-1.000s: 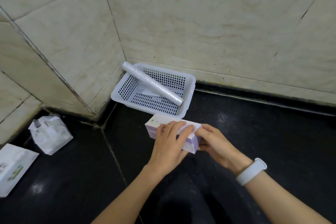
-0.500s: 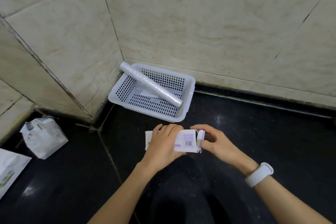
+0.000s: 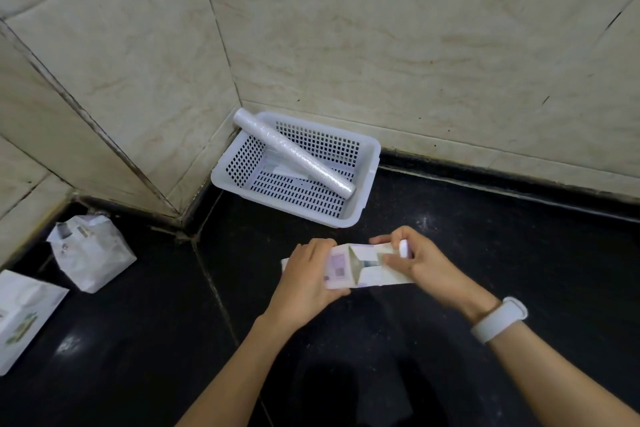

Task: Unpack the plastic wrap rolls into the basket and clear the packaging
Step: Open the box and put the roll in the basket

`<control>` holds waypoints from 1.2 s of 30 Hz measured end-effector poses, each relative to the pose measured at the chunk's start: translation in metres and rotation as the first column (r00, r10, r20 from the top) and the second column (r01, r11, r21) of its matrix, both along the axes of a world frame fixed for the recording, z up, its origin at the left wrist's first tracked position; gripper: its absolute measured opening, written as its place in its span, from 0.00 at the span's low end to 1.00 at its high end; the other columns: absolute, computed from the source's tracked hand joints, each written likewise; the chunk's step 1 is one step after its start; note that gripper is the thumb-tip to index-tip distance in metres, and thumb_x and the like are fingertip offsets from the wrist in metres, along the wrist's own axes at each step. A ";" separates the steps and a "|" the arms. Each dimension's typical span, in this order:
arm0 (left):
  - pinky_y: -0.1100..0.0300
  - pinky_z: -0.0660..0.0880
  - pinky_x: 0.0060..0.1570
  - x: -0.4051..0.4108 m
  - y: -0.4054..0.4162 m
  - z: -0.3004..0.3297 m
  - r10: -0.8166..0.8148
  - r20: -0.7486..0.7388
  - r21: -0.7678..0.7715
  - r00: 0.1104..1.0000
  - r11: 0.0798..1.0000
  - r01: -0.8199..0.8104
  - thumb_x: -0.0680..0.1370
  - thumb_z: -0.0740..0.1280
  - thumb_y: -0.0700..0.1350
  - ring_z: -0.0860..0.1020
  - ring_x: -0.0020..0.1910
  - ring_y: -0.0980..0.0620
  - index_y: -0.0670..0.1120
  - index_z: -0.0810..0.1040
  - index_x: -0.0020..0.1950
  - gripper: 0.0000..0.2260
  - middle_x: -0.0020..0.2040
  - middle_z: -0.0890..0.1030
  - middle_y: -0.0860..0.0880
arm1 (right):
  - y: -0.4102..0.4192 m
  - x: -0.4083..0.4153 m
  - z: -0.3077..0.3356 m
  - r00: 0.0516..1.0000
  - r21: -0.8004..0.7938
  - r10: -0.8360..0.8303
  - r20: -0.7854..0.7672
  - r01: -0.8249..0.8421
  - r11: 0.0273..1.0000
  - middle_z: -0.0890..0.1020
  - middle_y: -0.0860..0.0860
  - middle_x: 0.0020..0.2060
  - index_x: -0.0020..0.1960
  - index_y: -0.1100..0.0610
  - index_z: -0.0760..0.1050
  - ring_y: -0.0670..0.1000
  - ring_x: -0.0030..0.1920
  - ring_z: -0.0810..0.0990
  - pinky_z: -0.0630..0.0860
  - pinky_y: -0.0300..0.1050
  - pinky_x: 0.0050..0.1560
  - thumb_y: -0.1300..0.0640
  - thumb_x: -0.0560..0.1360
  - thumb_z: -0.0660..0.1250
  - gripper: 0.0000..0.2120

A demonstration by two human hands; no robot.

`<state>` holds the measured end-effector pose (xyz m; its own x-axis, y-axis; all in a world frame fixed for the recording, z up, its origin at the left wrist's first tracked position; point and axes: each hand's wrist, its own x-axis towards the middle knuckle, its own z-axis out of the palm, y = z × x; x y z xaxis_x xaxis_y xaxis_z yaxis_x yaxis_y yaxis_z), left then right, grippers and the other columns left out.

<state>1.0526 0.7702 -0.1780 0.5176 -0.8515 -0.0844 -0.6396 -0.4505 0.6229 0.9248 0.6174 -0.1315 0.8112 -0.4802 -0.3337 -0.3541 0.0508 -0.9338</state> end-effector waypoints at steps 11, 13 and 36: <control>0.80 0.70 0.41 -0.006 -0.001 0.007 0.139 -0.440 -0.126 0.887 0.969 -0.214 0.61 0.77 0.52 0.66 0.54 0.80 0.77 0.60 0.51 0.34 0.51 0.70 0.79 | 0.024 -0.014 -0.010 0.998 -0.758 0.058 0.024 -0.020 0.652 0.75 0.49 0.55 0.65 0.52 0.67 0.46 0.54 0.71 0.71 0.43 0.57 0.65 0.73 0.61 0.22; 0.74 0.70 0.47 -0.007 -0.001 0.008 0.149 -0.396 -0.099 0.906 0.974 -0.203 0.61 0.76 0.53 0.70 0.56 0.73 0.74 0.61 0.54 0.32 0.53 0.71 0.73 | 0.026 -0.012 -0.004 0.994 -0.806 0.104 0.019 -0.046 0.590 0.76 0.48 0.53 0.65 0.50 0.67 0.44 0.52 0.70 0.66 0.39 0.52 0.63 0.73 0.59 0.21; 0.67 0.64 0.51 -0.002 0.018 -0.001 0.013 0.054 -0.127 0.998 0.992 -0.006 0.66 0.73 0.57 0.67 0.49 0.66 0.56 0.69 0.58 0.24 0.50 0.73 0.62 | 0.037 0.006 -0.001 0.982 -0.597 0.048 -0.182 -0.149 0.788 0.69 0.42 0.45 0.54 0.51 0.72 0.40 0.46 0.69 0.67 0.34 0.46 0.43 0.66 0.68 0.20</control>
<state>1.0503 0.7887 -0.1790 0.5269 -0.8483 0.0522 -0.6702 -0.3770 0.6393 0.9305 0.6541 -0.1329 0.8299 -0.5446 -0.1215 -0.4627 -0.5498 -0.6954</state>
